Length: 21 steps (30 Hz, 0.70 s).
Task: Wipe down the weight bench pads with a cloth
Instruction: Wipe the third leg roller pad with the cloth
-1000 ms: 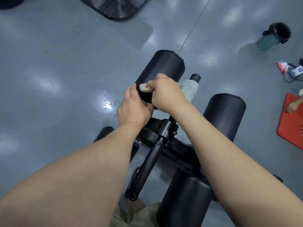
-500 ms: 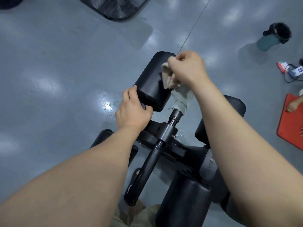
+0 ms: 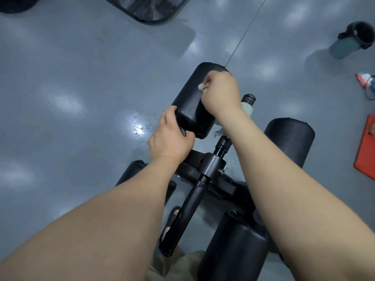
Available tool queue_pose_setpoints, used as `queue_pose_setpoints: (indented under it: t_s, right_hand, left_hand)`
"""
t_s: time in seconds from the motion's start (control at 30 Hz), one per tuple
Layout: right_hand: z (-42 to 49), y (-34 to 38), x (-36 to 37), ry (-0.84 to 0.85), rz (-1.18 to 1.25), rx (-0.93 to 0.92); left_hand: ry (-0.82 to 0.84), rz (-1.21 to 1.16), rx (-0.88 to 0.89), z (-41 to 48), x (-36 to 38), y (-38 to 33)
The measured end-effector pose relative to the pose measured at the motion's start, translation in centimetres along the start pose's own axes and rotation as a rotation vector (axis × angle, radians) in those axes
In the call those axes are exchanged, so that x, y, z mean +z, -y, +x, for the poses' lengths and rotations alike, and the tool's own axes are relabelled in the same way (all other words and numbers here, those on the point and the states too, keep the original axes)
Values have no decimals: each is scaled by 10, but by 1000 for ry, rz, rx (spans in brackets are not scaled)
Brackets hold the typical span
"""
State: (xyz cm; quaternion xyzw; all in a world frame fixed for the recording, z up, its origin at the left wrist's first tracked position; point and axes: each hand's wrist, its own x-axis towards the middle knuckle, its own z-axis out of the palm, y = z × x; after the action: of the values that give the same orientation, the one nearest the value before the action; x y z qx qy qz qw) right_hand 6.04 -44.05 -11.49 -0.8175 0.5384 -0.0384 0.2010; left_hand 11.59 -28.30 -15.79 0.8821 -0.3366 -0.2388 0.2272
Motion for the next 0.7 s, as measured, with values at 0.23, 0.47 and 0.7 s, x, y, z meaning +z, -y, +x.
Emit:
queue_pose_setpoints:
  t_s: [0.23,0.47,0.7]
  right_hand:
    - [-37,9,16,38,37,-116]
    - [-56,13,16,132,146,-158]
    - [21,-5,-23,-40,314,86]
  left_hand:
    - [6,3,-28,2,3,1]
    - [64,62,-41,5,4,3]
    - [7,-8,23,0,2,2]
